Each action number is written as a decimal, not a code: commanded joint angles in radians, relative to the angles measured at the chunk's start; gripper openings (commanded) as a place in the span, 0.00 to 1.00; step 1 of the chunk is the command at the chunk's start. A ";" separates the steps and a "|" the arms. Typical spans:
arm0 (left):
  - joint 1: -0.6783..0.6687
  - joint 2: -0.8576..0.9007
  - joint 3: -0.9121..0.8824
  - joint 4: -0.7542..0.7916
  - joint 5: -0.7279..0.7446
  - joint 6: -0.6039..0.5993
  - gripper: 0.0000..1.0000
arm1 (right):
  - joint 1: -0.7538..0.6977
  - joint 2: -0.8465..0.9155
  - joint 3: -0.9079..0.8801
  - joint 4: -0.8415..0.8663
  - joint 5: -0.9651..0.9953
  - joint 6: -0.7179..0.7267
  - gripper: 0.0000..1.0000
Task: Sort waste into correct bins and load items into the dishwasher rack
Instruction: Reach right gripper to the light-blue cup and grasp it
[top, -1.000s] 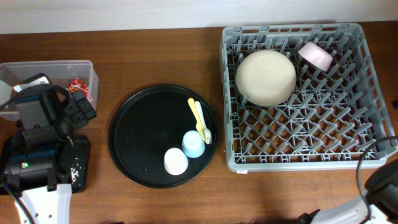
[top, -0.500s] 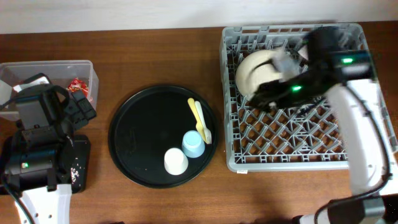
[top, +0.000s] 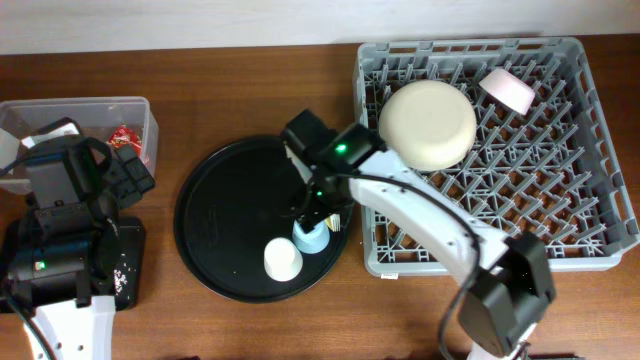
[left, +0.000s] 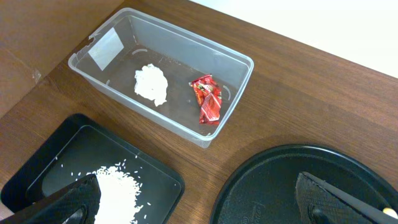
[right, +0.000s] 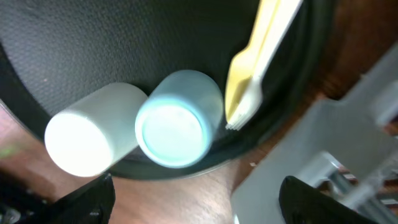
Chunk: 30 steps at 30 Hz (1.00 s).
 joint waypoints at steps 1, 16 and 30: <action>0.005 -0.005 0.003 0.001 -0.011 -0.002 0.99 | 0.037 0.055 -0.005 0.025 0.023 0.013 0.93; 0.005 -0.005 0.003 0.002 -0.011 -0.002 0.99 | 0.042 0.097 -0.015 0.066 0.019 0.045 0.92; 0.005 -0.005 0.003 0.001 -0.011 -0.002 0.99 | 0.042 0.096 -0.233 0.297 0.011 0.045 0.92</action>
